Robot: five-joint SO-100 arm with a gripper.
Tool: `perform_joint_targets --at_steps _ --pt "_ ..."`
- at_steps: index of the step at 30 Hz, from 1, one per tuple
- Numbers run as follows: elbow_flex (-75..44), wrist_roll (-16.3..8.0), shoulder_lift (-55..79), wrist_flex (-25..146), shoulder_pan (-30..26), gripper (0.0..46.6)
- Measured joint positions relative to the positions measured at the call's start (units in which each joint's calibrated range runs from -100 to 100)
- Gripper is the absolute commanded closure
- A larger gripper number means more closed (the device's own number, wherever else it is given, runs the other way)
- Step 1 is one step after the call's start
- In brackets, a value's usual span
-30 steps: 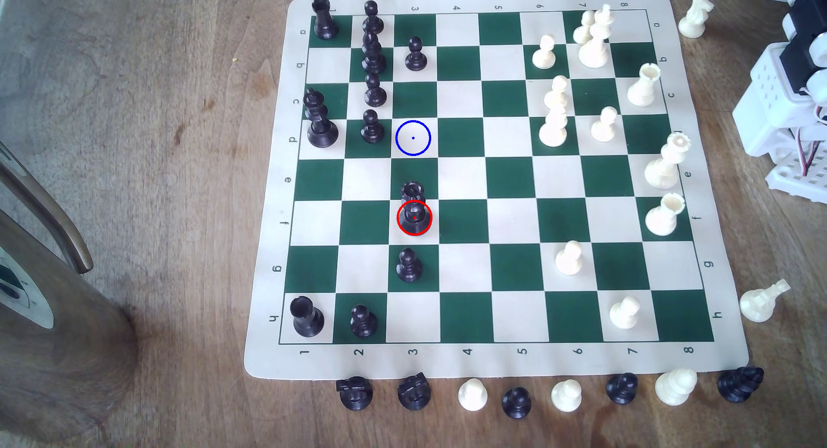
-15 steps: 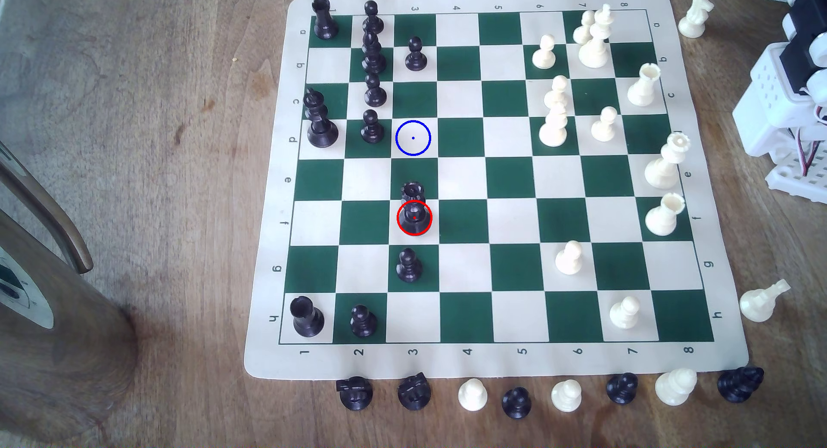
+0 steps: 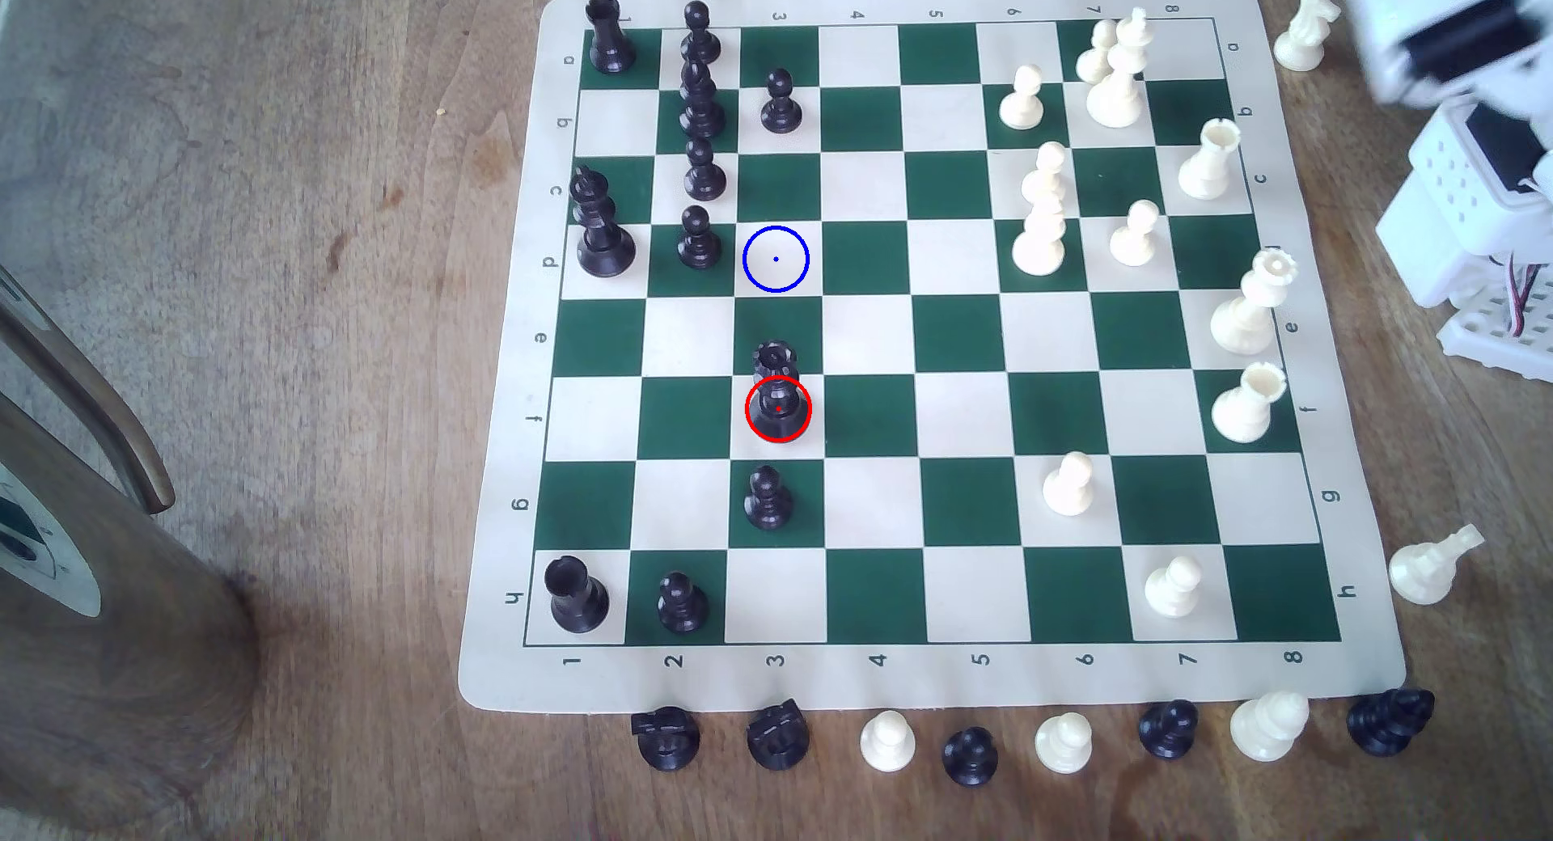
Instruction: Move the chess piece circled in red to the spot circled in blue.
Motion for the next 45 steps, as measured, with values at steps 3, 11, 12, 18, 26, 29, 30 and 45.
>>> perform_joint_targets --at_steps 3,11,12,18,26,29,30,45 --pt "-3.4 -0.9 7.1 6.3 -2.7 46.5" --pt "-27.8 -2.7 20.5 33.5 -5.1 44.5" --pt "-31.7 -3.3 23.2 37.7 -5.0 40.9" --pt "-60.6 -11.2 46.6 55.5 -2.1 38.9" --pt "-79.5 -15.4 72.2 66.9 0.0 35.3" --pt "-83.9 -16.1 77.1 69.1 0.7 32.0" --pt "-86.9 -16.3 79.9 69.3 1.3 31.3" --pt "-99.3 -16.6 93.4 79.2 3.0 33.1"
